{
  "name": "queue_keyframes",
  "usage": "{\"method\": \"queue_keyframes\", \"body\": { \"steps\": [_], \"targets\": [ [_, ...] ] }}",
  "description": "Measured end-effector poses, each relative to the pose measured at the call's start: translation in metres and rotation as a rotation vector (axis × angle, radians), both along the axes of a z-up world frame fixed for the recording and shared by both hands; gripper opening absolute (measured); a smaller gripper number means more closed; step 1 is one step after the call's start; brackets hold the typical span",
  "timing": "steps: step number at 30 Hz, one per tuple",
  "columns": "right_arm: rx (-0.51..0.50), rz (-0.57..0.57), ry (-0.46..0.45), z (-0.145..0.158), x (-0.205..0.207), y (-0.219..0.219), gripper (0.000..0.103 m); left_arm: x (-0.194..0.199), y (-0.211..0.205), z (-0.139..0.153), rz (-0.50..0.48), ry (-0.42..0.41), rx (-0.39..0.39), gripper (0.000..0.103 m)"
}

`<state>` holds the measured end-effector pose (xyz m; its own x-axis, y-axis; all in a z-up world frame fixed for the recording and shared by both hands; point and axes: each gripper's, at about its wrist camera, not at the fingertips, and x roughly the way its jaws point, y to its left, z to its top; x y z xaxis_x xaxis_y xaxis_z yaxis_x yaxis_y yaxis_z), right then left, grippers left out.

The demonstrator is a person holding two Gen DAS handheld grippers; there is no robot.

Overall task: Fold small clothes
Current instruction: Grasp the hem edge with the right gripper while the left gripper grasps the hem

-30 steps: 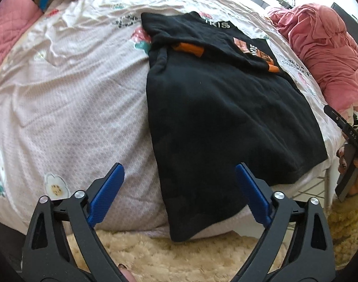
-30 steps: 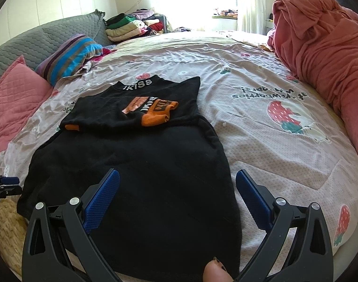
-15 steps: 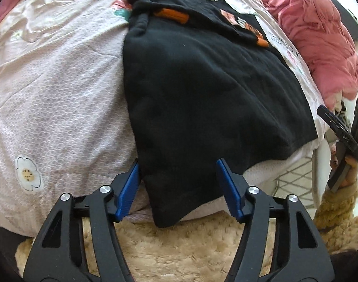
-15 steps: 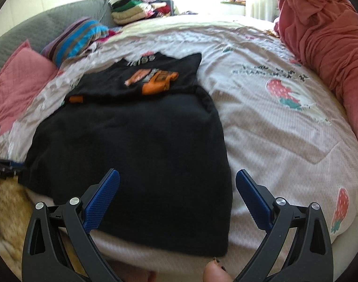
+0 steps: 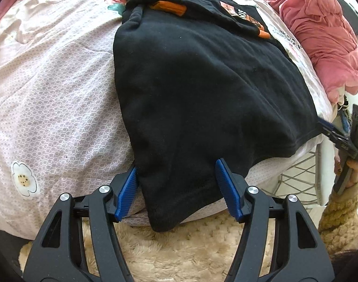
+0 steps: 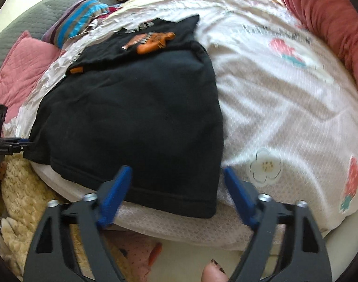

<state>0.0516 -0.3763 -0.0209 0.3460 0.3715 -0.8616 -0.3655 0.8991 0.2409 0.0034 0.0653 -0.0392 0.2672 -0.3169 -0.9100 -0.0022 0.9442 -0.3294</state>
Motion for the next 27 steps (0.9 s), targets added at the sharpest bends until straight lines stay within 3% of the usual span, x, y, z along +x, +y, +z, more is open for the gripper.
{"method": "queue_keyframes", "body": {
  "steps": [4, 6, 8, 14, 18, 20, 22, 27],
  "targets": [
    [0.014, 0.004, 0.032, -0.014, 0.002, -0.003, 0.052, -0.001, 0.005, -0.001, 0.006, 0.007, -0.029, 0.059],
    [0.014, 0.009, 0.024, -0.012, 0.001, -0.003, 0.026, -0.001, 0.005, -0.001, 0.006, 0.011, -0.030, 0.059],
    [0.034, 0.026, -0.003, -0.004, -0.001, -0.003, 0.011, -0.001, 0.005, -0.001, 0.003, 0.012, -0.024, 0.059],
    [0.126, 0.036, -0.110, 0.027, -0.001, -0.004, 0.007, 0.004, 0.010, -0.004, 0.024, 0.031, -0.078, 0.058],
    [0.180, 0.018, -0.183, 0.047, 0.004, -0.006, 0.007, 0.003, 0.016, -0.005, 0.049, 0.039, -0.091, 0.031],
    [0.198, 0.004, -0.208, 0.054, 0.008, -0.006, 0.007, 0.004, 0.014, -0.005, 0.044, 0.042, -0.085, 0.025],
    [0.216, -0.004, -0.222, 0.058, 0.013, -0.004, 0.007, 0.005, 0.013, -0.005, 0.045, 0.038, -0.084, 0.011],
    [0.235, -0.021, -0.252, 0.066, 0.014, -0.003, 0.007, 0.005, 0.017, 0.002, 0.053, -0.008, -0.121, 0.003]
  ]
}}
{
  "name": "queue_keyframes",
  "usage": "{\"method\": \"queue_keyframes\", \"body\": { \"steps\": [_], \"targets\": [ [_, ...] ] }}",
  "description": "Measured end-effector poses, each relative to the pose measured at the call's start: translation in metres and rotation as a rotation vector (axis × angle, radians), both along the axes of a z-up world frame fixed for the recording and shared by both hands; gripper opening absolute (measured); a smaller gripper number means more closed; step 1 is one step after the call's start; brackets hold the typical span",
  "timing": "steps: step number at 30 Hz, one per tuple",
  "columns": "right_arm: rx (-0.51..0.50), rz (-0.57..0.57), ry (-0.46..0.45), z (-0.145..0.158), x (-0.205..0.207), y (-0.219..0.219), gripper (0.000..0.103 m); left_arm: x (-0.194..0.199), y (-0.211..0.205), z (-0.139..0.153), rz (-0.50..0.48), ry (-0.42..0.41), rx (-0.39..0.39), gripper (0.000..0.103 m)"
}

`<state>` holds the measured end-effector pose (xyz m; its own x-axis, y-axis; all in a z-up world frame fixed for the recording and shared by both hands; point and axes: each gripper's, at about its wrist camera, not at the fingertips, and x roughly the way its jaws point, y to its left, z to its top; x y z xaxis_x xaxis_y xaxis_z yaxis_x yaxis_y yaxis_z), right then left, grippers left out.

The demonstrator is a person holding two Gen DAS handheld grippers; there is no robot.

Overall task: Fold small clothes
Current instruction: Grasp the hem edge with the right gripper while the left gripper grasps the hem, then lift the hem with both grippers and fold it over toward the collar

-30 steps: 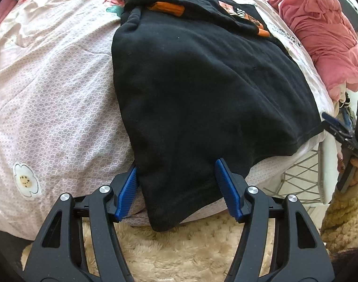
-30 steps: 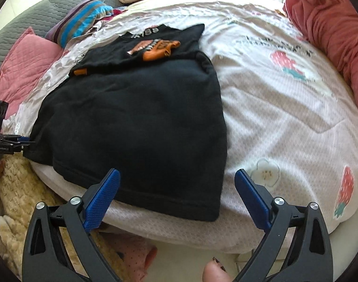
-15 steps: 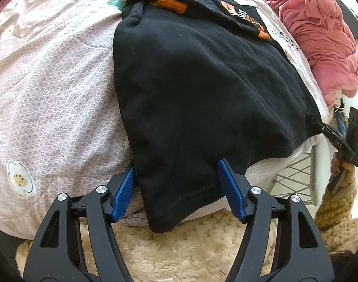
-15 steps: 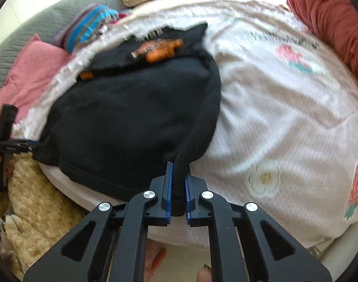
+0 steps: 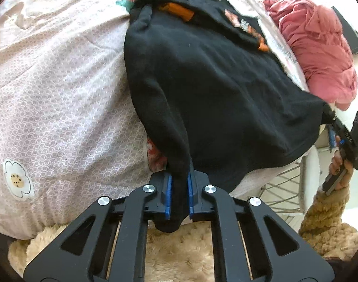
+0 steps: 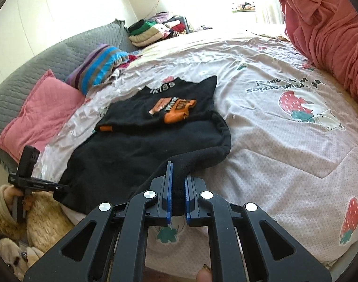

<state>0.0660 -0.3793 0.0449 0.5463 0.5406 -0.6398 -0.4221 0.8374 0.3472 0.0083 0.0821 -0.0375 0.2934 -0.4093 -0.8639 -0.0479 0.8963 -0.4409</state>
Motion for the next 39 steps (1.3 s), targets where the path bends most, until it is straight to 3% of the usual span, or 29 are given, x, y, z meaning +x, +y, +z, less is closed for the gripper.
{"method": "queue_keyframes", "body": {
  "steps": [14, 23, 30, 39],
  "targets": [
    [0.077, -0.096, -0.068, 0.022, 0.008, -0.016, 0.007, 0.002, 0.040, 0.068, 0.147, -0.225, -0.112, 0.003],
    [0.071, -0.126, -0.140, 0.046, 0.025, -0.009, 0.007, 0.020, 0.046, 0.106, 0.195, -0.333, -0.066, 0.003],
    [0.035, -0.145, -0.165, 0.056, 0.040, -0.001, 0.007, 0.038, 0.039, 0.116, 0.210, -0.375, 0.009, 0.003],
    [0.011, -0.166, -0.190, 0.061, 0.055, 0.008, 0.007, 0.054, 0.042, 0.124, 0.230, -0.404, 0.030, 0.003]
  ]
}}
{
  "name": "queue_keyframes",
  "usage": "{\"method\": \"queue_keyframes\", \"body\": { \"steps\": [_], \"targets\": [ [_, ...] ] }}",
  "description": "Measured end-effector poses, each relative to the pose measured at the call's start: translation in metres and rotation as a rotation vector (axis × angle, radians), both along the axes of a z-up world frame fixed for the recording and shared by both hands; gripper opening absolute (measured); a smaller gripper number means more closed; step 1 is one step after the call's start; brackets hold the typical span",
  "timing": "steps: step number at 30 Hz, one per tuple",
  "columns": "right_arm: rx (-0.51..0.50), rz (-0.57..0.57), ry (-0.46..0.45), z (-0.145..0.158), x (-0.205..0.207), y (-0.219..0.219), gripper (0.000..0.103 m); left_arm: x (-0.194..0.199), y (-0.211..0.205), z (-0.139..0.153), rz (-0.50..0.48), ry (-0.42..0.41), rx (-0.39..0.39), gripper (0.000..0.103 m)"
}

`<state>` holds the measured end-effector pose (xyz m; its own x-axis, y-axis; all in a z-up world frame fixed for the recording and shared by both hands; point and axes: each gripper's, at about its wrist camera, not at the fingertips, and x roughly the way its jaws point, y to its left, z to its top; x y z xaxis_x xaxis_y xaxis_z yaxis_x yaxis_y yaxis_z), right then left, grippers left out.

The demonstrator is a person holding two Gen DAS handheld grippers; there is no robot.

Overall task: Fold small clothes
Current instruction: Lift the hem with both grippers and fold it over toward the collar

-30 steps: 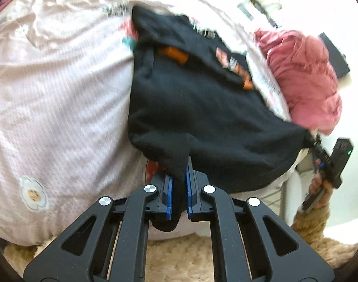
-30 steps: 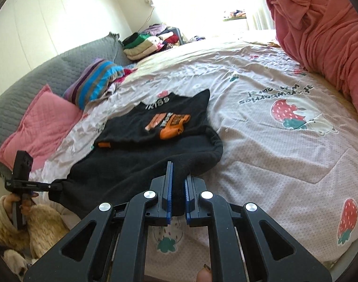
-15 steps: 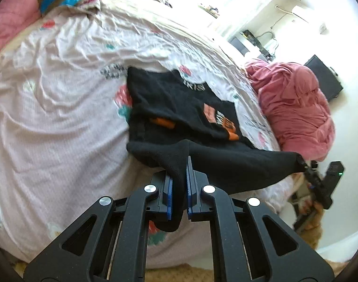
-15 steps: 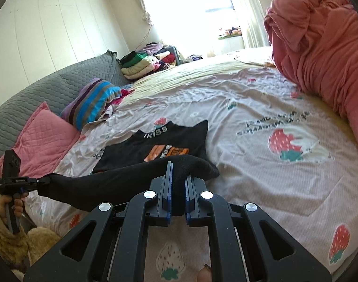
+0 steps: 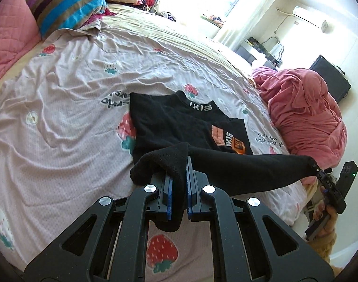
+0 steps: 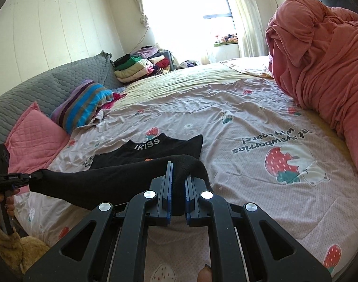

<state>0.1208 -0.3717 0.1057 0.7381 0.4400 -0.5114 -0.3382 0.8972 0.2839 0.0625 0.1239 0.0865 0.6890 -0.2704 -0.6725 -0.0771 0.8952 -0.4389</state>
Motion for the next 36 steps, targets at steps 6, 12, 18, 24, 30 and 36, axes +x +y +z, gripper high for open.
{"method": "queue_keyframes", "body": {
  "steps": [6, 12, 18, 24, 30, 36],
  "targets": [
    [0.002, -0.013, -0.005, 0.000, 0.015, 0.003, 0.007, 0.012, 0.001, 0.001, 0.022, -0.019, 0.013, 0.003],
    [-0.001, -0.022, -0.008, 0.002, 0.029, 0.008, 0.007, 0.026, 0.003, 0.000, 0.052, -0.035, 0.027, 0.003],
    [-0.008, -0.020, -0.018, 0.003, 0.041, 0.014, 0.007, 0.036, 0.007, -0.004, 0.072, -0.033, 0.029, 0.003],
    [-0.021, -0.028, -0.029, 0.003, 0.053, 0.021, 0.007, 0.046, 0.008, -0.007, 0.095, -0.038, 0.043, 0.003],
    [-0.020, -0.041, -0.024, 0.000, 0.068, 0.024, 0.007, 0.060, 0.008, -0.006, 0.122, -0.042, 0.058, 0.003],
    [-0.006, -0.043, 0.000, -0.003, 0.086, 0.025, 0.007, 0.074, 0.006, -0.006, 0.154, -0.036, 0.073, 0.003]
  ]
}}
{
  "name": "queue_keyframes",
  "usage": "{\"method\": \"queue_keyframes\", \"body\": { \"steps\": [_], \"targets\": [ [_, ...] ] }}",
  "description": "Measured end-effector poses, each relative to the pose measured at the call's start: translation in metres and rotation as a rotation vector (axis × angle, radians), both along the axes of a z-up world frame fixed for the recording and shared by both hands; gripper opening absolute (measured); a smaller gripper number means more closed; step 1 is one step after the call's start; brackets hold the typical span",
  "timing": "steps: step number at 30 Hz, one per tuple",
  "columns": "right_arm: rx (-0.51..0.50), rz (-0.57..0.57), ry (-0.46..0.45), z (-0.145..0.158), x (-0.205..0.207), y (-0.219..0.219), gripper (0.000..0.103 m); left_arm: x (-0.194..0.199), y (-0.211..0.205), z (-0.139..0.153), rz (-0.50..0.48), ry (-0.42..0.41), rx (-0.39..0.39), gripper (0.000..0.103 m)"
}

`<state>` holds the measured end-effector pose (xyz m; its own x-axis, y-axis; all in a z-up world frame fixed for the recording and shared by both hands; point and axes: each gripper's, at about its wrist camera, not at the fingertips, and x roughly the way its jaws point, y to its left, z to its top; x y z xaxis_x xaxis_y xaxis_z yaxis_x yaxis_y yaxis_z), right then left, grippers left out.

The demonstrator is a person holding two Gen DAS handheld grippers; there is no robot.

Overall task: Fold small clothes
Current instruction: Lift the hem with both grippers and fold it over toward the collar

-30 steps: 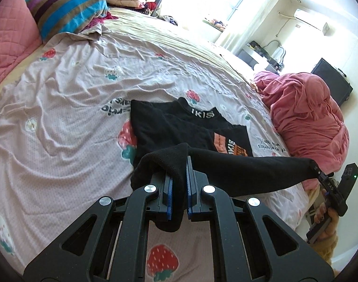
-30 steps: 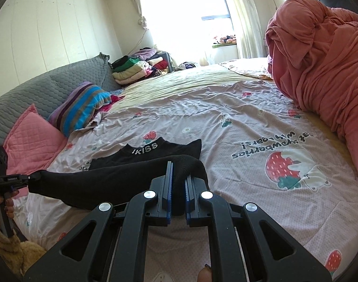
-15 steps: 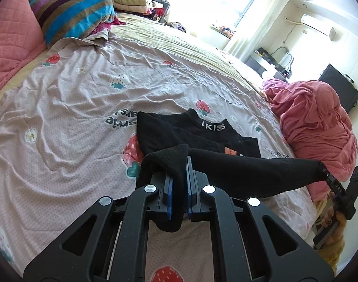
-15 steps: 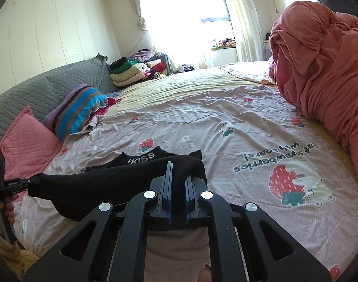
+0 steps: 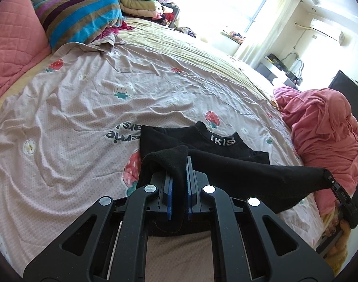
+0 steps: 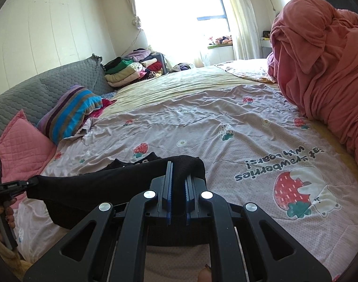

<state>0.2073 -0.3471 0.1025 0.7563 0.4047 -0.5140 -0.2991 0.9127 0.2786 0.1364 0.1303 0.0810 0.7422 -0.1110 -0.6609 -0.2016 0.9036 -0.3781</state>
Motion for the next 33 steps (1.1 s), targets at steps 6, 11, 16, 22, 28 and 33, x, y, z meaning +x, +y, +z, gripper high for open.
{"method": "queue_keyframes", "body": {
  "steps": [6, 11, 16, 22, 28, 33],
  "targets": [
    [0.007, 0.005, 0.024, -0.001, 0.017, 0.002, 0.007, 0.012, -0.005, -0.002, 0.034, 0.004, 0.034, 0.003],
    [-0.011, 0.009, 0.023, -0.003, 0.028, 0.006, 0.007, 0.019, -0.002, -0.003, 0.054, 0.001, 0.032, 0.003],
    [-0.034, 0.010, 0.015, -0.006, 0.039, 0.012, 0.007, 0.026, -0.001, -0.005, 0.066, -0.001, 0.037, 0.003],
    [-0.090, 0.009, 0.031, -0.020, 0.060, 0.024, 0.007, 0.042, 0.003, -0.015, 0.077, 0.021, 0.046, 0.003],
    [-0.113, -0.020, 0.118, -0.052, 0.092, 0.027, 0.007, 0.063, -0.001, -0.033, 0.067, 0.053, 0.086, 0.003],
    [-0.133, -0.032, 0.166, -0.075, 0.102, 0.034, 0.008, 0.076, -0.001, -0.053, 0.063, 0.083, 0.100, 0.003]
  ]
}}
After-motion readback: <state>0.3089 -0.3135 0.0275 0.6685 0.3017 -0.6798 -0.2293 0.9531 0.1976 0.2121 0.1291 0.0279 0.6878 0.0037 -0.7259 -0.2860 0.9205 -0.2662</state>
